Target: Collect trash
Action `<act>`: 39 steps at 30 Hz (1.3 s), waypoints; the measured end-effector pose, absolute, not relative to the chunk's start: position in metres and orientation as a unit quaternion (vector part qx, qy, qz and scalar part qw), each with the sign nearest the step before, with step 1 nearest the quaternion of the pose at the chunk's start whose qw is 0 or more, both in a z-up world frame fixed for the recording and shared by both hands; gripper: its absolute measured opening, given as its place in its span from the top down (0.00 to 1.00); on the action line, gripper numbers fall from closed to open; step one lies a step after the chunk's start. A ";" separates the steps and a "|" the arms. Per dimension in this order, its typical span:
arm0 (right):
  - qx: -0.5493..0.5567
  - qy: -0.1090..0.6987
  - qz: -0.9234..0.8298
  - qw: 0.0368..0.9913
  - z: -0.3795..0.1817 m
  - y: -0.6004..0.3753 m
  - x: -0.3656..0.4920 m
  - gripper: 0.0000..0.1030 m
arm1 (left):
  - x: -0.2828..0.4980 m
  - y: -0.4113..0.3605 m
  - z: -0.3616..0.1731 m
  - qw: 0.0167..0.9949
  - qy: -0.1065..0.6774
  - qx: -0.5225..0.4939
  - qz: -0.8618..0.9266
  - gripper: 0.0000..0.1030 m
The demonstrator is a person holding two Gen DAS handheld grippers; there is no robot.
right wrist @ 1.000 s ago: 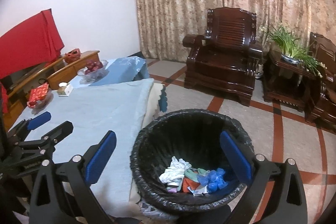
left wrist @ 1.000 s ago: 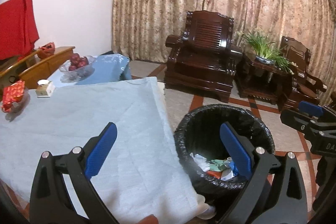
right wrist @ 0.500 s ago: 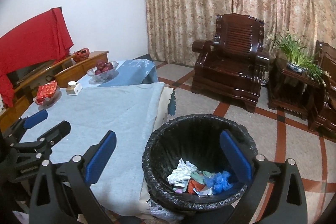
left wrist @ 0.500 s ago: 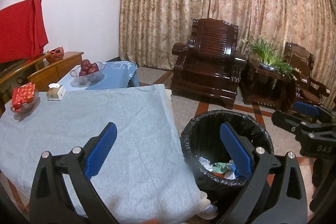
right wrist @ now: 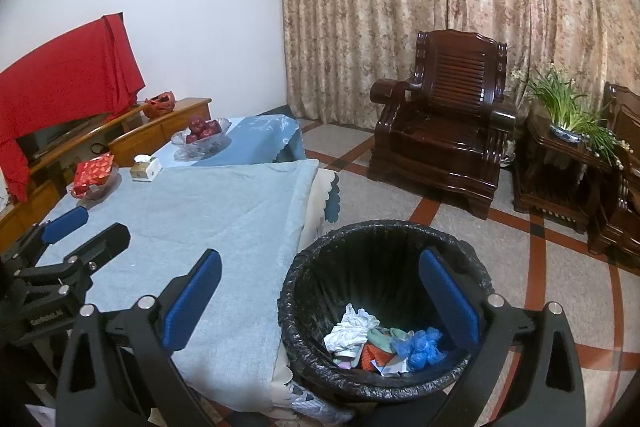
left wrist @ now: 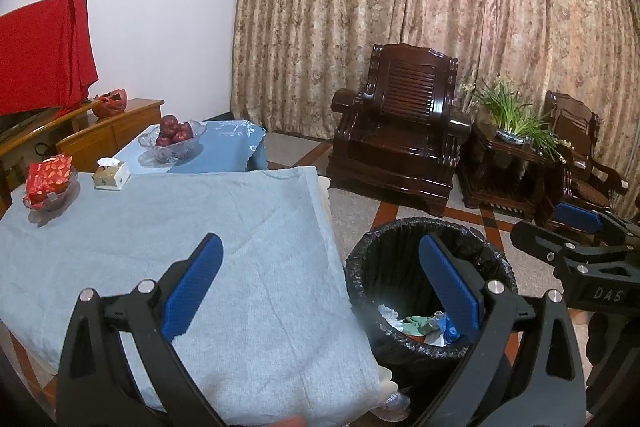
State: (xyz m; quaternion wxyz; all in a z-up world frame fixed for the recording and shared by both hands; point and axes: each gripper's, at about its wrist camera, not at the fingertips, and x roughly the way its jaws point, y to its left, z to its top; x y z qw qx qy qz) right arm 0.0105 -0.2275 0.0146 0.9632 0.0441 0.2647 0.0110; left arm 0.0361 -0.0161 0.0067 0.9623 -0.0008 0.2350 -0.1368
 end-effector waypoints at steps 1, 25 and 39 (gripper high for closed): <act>0.045 0.265 0.011 0.963 0.014 -0.228 0.010 0.06 | 0.036 -0.016 0.007 0.962 0.235 0.000 -0.137 0.07; 0.042 0.266 0.012 0.963 0.014 -0.227 0.011 0.06 | 0.039 -0.004 0.007 0.962 0.236 -0.001 -0.134 0.07; 0.042 0.266 0.011 0.963 0.015 -0.225 0.012 0.06 | 0.039 -0.005 0.007 0.962 0.236 -0.001 -0.134 0.07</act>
